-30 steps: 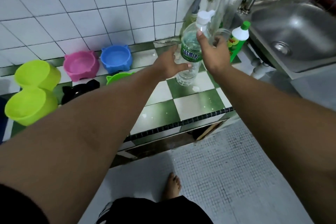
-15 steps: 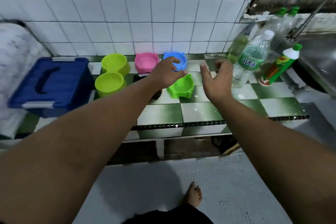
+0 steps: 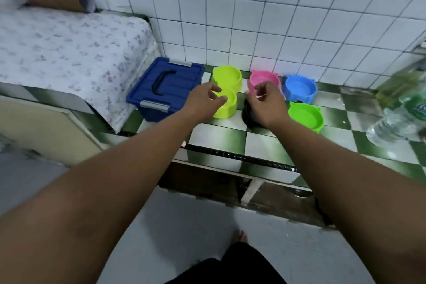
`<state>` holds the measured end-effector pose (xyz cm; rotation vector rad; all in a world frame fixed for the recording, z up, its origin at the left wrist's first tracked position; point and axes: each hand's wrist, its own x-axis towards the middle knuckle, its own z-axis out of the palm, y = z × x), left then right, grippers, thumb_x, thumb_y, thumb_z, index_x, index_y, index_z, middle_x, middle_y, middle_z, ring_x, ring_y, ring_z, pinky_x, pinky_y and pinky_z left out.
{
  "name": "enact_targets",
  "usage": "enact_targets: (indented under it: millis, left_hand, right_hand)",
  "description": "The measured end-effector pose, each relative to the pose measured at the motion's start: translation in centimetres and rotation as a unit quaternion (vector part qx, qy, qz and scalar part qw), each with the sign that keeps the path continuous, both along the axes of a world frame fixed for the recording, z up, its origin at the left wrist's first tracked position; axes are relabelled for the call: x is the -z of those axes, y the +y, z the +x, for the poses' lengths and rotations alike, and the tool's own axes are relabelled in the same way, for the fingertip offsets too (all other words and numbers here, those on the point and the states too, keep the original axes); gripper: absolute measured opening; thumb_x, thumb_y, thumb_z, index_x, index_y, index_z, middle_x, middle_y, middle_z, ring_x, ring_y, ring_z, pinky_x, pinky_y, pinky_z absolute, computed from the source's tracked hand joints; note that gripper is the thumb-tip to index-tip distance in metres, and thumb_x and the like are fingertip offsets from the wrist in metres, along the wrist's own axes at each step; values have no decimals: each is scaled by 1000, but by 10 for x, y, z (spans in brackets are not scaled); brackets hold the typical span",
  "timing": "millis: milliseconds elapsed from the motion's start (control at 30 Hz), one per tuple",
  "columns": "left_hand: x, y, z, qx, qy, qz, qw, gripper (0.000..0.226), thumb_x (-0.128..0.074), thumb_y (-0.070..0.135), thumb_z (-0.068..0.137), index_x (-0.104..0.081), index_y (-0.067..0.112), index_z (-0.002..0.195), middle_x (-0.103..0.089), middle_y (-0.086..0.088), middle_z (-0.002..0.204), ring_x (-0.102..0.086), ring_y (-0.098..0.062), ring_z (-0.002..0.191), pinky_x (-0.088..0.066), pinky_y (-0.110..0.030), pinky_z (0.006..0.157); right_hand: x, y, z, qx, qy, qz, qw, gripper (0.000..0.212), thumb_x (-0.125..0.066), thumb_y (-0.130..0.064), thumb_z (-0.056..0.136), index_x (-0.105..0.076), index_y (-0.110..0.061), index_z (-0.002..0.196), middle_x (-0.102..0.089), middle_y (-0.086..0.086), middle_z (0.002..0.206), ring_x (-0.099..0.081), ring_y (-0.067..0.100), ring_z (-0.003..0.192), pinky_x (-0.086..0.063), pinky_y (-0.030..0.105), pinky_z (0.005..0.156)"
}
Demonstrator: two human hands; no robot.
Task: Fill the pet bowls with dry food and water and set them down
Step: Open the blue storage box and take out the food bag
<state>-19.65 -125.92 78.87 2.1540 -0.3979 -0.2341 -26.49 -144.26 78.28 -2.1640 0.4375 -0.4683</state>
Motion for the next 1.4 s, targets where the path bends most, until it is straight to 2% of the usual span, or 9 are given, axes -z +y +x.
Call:
enact_targets:
  millis: [133, 267, 333, 433, 633, 833, 1033, 1200, 1400]
  left_hand:
    - [10, 48, 15, -104, -35, 17, 994, 16, -70, 28, 94, -71, 18, 107, -69, 4, 97, -65, -13, 93, -51, -28, 83]
    - [14, 83, 34, -220, -31, 1, 975, 9, -66, 26, 96, -71, 18, 100, -70, 6, 90, -68, -13, 86, -56, -31, 81]
    - [13, 94, 44, -242, -36, 20, 969, 11, -66, 24, 96, -72, 17, 100, -67, 9, 85, -65, -9, 80, -53, -27, 78]
    - [17, 109, 57, -258, -43, 60, 963, 12, -69, 20, 95, -74, 13, 104, -67, 2, 87, -61, -12, 80, -47, -20, 74]
    - [29, 148, 79, -103, -60, 208, 971, 27, -77, 19, 90, -75, 12, 116, -65, -7, 109, -63, -21, 101, -45, -26, 86]
    - [31, 165, 99, 69, -79, 296, 949, 41, -82, 27, 86, -73, 12, 123, -65, -5, 115, -59, -22, 105, -46, -30, 87]
    - [32, 175, 117, 131, -115, 298, 939, 31, -80, 22, 87, -76, 15, 118, -66, -3, 114, -60, -21, 108, -43, -27, 84]
    - [30, 178, 132, 178, -102, 301, 931, 26, -78, 25, 89, -76, 16, 113, -65, -2, 112, -59, -22, 106, -52, -43, 89]
    - [26, 176, 144, 223, -81, 314, 919, 24, -76, 27, 91, -72, 20, 114, -53, 9, 109, -54, -13, 104, -47, -31, 90]
  right_hand:
    - [3, 20, 48, -64, 16, -8, 998, 28, -68, -34, 89, -64, -11, 105, -66, 9, 97, -62, 24, 87, -51, 35, 81]
    - [3, 46, 108, -115, 32, -34, 992, 22, -65, -31, 92, -67, -14, 105, -67, 1, 99, -62, 18, 93, -42, 25, 77]
    - [3, 59, 141, -146, 15, -37, 988, 22, -66, -30, 91, -69, -13, 104, -68, 2, 97, -62, 17, 92, -47, 28, 84]
    - [8, 70, 180, -190, 20, -56, 980, 21, -66, -28, 91, -70, -10, 103, -65, 1, 92, -59, 15, 86, -43, 23, 80]
    - [13, 77, 242, -239, 51, -119, 962, 23, -65, -23, 92, -68, -8, 109, -68, 10, 109, -63, 24, 101, -48, 32, 93]
    - [20, 83, 286, -246, 102, -197, 943, 34, -61, -19, 95, -63, -11, 128, -59, 13, 134, -57, 30, 121, -45, 37, 105]
    - [33, 91, 301, -222, 129, -269, 928, 28, -61, -16, 95, -68, -11, 121, -60, 16, 128, -57, 34, 117, -49, 41, 99]
    - [40, 98, 315, -197, 142, -303, 922, 24, -63, -16, 94, -70, -5, 115, -60, 17, 122, -58, 35, 112, -50, 40, 93]
    - [42, 105, 326, -183, 169, -390, 886, 25, -56, -3, 94, -68, 1, 116, -61, 21, 119, -60, 39, 110, -52, 41, 88]
